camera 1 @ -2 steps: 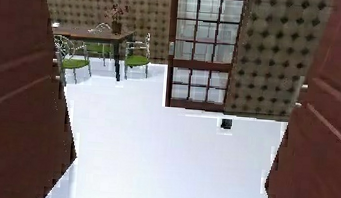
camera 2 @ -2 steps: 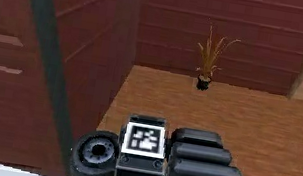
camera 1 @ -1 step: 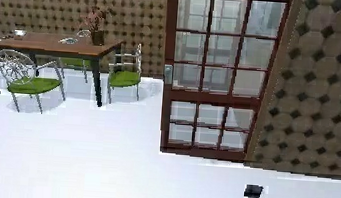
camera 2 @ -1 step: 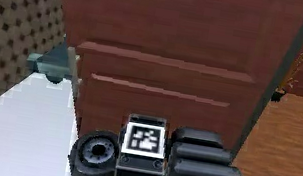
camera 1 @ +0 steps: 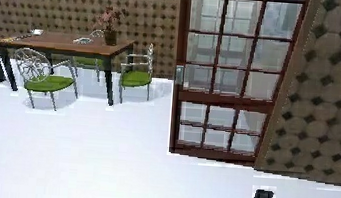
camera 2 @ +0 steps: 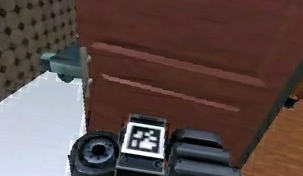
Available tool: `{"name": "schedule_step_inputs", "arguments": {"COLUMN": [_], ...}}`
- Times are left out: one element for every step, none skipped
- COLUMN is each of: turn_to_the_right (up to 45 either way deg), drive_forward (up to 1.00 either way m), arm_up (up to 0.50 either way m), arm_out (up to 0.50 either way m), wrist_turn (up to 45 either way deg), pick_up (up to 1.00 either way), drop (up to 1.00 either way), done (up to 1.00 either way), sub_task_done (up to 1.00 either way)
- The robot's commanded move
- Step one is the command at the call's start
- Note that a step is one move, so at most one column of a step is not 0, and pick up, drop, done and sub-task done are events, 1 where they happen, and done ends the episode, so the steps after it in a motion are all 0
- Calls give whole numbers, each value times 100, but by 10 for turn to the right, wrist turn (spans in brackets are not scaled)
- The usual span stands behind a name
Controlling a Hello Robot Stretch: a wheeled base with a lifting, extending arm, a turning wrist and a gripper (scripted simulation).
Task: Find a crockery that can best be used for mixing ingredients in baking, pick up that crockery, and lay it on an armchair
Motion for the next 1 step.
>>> {"name": "schedule_step_inputs", "arguments": {"turn_to_the_right": [0], "drive_forward": [75], "arm_up": [0], "arm_out": [0], "wrist_turn": [0], "pick_up": [0], "drop": [0], "done": [0], "sub_task_done": [0]}}
